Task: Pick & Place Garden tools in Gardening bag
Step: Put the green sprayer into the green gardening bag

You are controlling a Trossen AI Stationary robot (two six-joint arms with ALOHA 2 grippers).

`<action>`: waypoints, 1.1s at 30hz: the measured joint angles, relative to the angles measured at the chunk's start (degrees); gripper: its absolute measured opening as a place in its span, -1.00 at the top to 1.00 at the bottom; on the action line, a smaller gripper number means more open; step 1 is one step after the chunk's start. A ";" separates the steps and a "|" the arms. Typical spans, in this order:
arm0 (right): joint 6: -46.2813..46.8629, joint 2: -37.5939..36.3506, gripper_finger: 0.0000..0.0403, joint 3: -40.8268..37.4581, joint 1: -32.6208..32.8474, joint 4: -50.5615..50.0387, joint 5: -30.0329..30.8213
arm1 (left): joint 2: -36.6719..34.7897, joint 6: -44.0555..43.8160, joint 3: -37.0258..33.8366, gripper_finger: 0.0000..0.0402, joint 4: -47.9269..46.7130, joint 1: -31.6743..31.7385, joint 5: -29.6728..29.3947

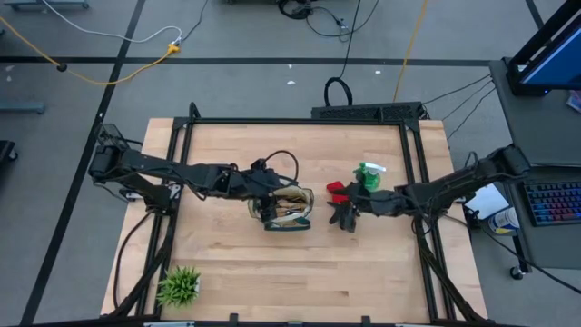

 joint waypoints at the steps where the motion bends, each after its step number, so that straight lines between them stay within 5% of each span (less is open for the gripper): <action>1: 0.46 -0.25 0.23 0.00 0.54 -1.17 1.17 | -0.09 0.05 -0.03 0.21 -0.24 0.00 -0.06; 33: 26.47 -0.78 0.23 -0.02 5.60 -22.19 3.87 | -0.34 0.38 -0.03 0.21 -0.04 0.04 -2.01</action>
